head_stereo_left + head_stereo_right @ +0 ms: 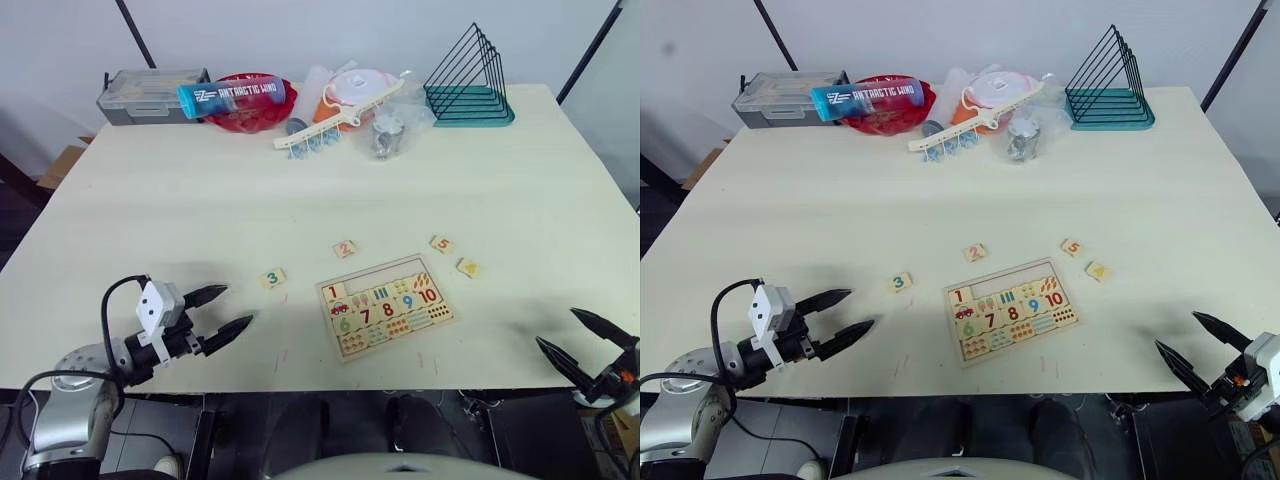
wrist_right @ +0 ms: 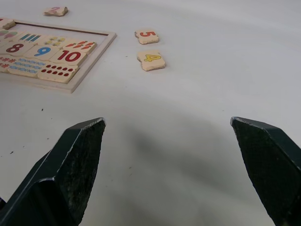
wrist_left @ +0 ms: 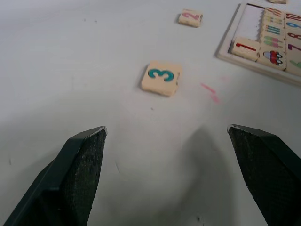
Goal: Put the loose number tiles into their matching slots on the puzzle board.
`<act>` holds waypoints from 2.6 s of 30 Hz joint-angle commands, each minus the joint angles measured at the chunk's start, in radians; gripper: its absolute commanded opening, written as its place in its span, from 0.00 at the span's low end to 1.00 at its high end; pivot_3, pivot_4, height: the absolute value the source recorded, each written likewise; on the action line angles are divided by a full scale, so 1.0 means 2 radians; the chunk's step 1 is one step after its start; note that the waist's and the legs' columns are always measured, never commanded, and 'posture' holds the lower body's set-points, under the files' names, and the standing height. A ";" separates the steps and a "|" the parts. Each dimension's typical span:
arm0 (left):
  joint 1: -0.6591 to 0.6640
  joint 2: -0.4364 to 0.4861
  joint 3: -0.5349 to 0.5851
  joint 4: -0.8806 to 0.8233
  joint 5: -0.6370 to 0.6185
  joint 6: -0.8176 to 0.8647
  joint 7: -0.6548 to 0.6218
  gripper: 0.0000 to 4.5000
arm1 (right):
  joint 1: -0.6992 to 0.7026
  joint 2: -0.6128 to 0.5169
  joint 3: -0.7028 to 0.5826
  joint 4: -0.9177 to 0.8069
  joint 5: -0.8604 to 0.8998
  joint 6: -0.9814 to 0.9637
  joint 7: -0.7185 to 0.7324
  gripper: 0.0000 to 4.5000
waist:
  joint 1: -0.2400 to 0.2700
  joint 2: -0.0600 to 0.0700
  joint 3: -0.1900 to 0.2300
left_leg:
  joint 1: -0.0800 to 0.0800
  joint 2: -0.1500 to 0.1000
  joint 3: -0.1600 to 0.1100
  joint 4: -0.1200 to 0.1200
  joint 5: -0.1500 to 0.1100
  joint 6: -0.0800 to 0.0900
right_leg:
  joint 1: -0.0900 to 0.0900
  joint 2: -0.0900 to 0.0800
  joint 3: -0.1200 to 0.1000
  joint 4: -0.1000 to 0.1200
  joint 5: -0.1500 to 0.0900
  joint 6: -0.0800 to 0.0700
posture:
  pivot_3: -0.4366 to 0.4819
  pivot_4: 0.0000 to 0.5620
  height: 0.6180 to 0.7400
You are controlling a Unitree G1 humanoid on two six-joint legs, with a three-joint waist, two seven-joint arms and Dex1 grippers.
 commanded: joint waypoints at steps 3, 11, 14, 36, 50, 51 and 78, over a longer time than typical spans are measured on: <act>-0.004 -0.003 0.000 -0.016 -0.007 -0.009 0.004 0.97 | 0.005 -0.002 -0.015 -0.019 0.010 -0.001 0.001 1.00 | 0.000 0.000 0.000 | 0.000 0.000 0.000 0.000 0.000 0.000 | 0.000 0.000 0.000 0.000 0.000 0.000 | 0.48 0.27 1.00; -0.015 -0.003 -0.007 -0.007 -0.004 -0.012 0.002 0.97 | 0.003 0.003 -0.007 -0.022 0.005 -0.005 0.000 1.00 | 0.000 0.000 0.000 | 0.000 0.000 0.000 0.000 0.000 0.000 | 0.000 0.000 0.000 0.000 0.000 0.000 | 0.48 0.27 1.00; -0.018 -0.001 -0.008 -0.004 -0.006 -0.014 -0.001 0.97 | 0.002 0.004 -0.007 -0.024 0.004 -0.005 -0.002 1.00 | 0.000 0.000 0.000 | 0.000 0.000 0.000 0.000 0.000 0.000 | 0.000 0.000 0.000 0.000 0.000 0.000 | 0.48 0.27 1.00; -0.052 0.011 -0.017 0.031 -0.002 -0.026 -0.027 0.97 | -0.003 0.017 0.003 -0.019 0.001 -0.018 0.006 1.00 | 0.000 0.000 0.000 | 0.000 0.000 0.000 0.000 0.000 0.000 | 0.000 0.000 0.000 0.000 0.000 0.000 | 0.48 0.27 1.00; -0.171 0.029 -0.070 0.013 -0.002 0.024 -0.037 0.97 | -0.008 0.022 0.018 -0.068 0.017 -0.026 0.022 1.00 | 0.000 0.000 0.000 | 0.000 -0.001 0.000 0.000 0.000 0.000 | 0.000 0.000 0.000 0.000 0.001 0.001 | 0.48 0.27 1.00; -0.183 0.028 -0.077 0.012 -0.001 0.031 -0.037 0.97 | -0.008 0.023 0.020 -0.074 0.017 -0.024 0.020 1.00 | -0.001 0.000 0.000 | 0.000 -0.001 0.000 0.000 0.000 0.000 | 0.000 0.000 0.000 0.000 0.001 0.002 | 0.48 0.27 1.00; -0.448 -0.033 -0.283 0.150 0.156 0.114 -0.032 0.97 | 0.029 0.019 0.042 -0.190 0.013 -0.003 -0.010 1.00 | -0.001 0.000 0.000 | -0.001 -0.002 0.001 0.000 0.000 0.000 | 0.000 0.001 0.000 0.000 0.001 0.002 | 0.48 0.27 1.00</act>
